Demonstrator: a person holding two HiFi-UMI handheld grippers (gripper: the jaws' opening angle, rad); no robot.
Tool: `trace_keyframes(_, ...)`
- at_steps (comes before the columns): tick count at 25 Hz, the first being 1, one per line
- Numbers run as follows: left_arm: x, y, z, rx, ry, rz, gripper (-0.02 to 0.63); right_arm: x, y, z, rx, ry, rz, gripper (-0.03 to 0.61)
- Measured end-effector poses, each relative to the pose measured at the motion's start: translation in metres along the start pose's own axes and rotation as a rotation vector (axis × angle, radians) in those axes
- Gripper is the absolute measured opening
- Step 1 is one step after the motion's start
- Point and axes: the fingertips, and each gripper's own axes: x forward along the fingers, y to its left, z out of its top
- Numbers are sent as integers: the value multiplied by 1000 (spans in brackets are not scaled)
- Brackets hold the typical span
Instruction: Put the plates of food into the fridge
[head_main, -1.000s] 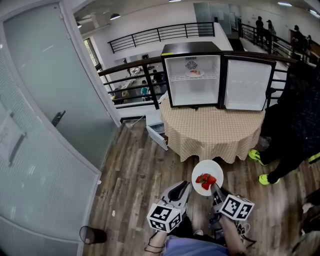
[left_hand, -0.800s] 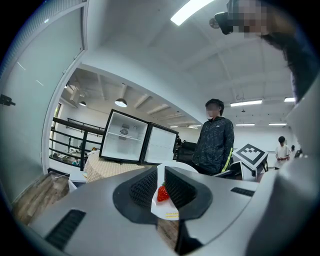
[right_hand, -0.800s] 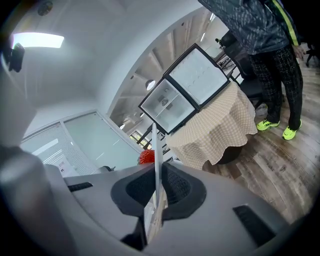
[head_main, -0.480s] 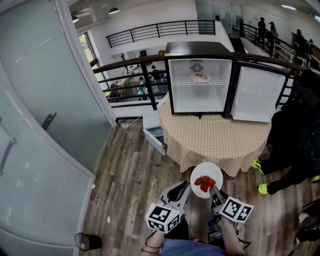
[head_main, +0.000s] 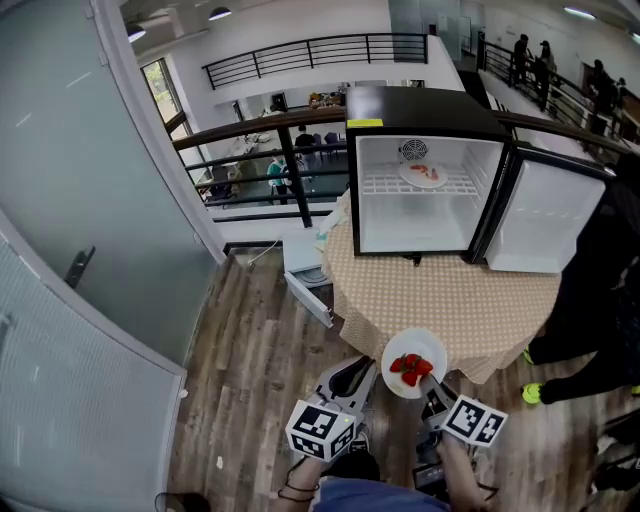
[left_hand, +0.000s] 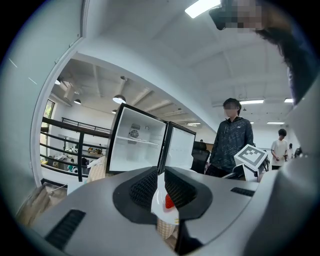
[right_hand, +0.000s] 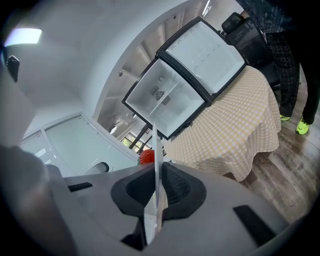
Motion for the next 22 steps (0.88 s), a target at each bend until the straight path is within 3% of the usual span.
trace_keyframes(8,36,58,11,0,18,-60,40,58,7,19,30,-33,-50,28)
trace_keyframes(22,80,84,3,-59,53,-112,40,96,-7,39,83,-16,-103,28)
